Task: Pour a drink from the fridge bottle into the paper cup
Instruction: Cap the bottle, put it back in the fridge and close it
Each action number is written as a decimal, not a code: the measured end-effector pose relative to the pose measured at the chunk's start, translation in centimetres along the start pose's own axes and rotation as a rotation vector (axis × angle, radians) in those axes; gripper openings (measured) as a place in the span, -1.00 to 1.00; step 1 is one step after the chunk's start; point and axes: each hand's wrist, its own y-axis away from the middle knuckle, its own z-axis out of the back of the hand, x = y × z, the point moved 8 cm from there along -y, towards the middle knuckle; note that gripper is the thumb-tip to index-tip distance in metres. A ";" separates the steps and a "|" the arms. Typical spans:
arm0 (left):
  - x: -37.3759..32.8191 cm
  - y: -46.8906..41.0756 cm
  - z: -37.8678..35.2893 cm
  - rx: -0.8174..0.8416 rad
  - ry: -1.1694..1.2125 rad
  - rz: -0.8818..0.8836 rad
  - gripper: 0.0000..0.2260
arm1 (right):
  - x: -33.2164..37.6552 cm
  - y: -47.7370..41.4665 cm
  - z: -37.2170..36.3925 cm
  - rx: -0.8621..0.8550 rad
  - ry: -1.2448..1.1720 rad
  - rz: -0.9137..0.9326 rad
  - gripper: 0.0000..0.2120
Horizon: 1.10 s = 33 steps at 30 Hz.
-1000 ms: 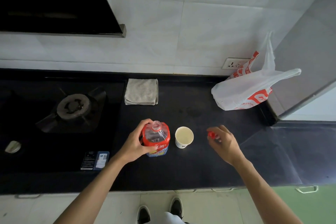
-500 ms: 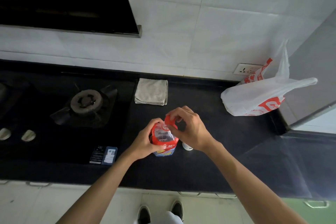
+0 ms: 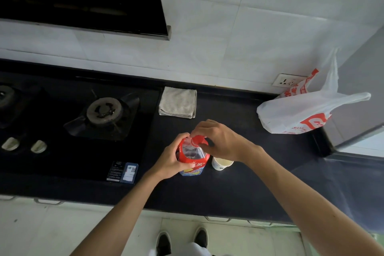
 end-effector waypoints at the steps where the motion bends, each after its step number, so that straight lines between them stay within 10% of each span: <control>1: 0.1 -0.1 0.0 -0.003 -0.004 0.002 -0.24 | 0.3 -0.2 0.0 0.025 0.036 0.021 -0.74; 26: 0.4 0.0 0.1 -0.004 0.015 0.001 -0.25 | 1.9 -2.0 -0.3 0.297 0.267 0.202 -0.75; 33: 0.2 0.1 0.0 0.011 0.007 -0.009 -0.27 | 0.1 -2.3 -0.6 0.195 0.410 -0.142 -0.59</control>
